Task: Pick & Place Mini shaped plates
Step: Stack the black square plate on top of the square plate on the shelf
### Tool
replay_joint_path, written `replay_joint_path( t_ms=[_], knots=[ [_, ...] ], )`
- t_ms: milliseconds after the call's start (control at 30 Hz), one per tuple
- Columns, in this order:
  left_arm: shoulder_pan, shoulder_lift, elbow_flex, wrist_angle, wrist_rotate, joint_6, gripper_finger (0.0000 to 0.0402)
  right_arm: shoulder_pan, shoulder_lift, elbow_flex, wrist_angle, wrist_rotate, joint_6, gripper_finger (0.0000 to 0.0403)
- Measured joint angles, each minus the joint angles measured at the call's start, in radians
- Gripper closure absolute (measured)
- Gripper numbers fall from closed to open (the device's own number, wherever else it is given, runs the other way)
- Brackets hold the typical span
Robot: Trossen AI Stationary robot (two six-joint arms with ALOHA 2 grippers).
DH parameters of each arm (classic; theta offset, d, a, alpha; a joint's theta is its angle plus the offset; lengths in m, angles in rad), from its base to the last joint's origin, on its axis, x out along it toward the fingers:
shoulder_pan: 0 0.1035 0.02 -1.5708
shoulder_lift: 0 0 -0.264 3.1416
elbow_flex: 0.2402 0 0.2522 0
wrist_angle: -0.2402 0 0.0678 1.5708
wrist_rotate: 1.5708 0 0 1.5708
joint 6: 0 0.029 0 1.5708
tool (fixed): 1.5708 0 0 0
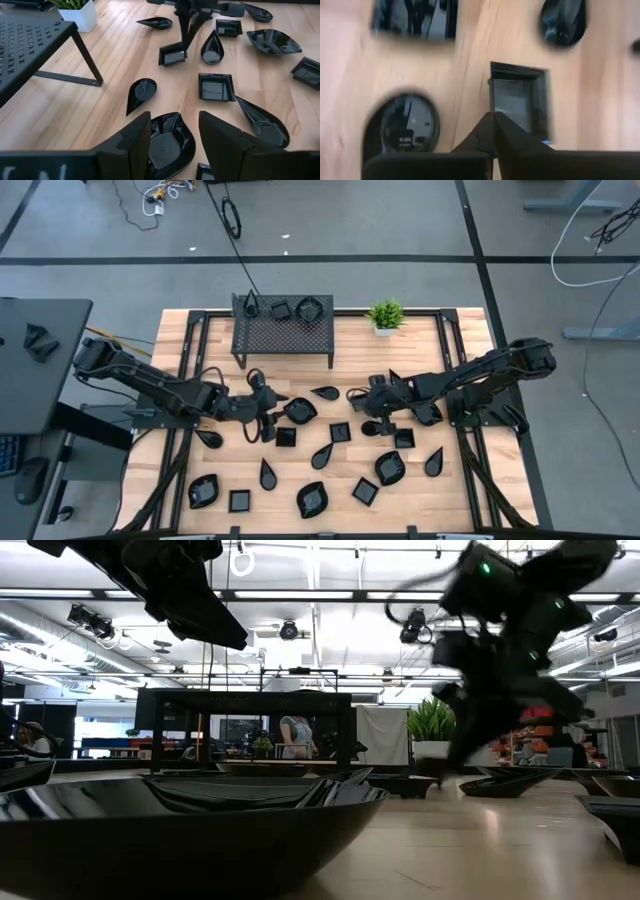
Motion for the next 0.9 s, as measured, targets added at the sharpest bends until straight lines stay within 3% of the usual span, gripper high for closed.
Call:
replay_joint_path(
  t_ms=[167, 267, 367, 667, 900],
  knots=[
    [0.029, 0.000, 0.000, 0.102, 0.081, 0.063, 0.0230, 0.000, -0.024, 0.141, -0.010, -0.069, -0.017, 0.0396],
    [0.060, 0.009, 0.000, 0.219, 0.253, 0.161, 0.0230, 0.000, -0.026, 0.225, -0.005, -0.209, -0.105, 0.0400],
    [0.082, 0.034, 0.000, 0.309, 0.424, 0.266, 0.0230, 0.001, -0.025, 0.267, 0.020, -0.278, -0.180, 0.0399],
    [0.149, 0.178, 0.001, 0.567, 0.542, 0.294, 0.0230, 0.000, -0.024, 0.272, 0.071, -0.277, -0.214, 0.0399],
    [0.186, 0.290, 0.001, 0.670, 0.613, 0.297, 0.0229, 0.000, -0.023, 0.272, 0.097, -0.277, -0.232, 0.0399]
  ],
)
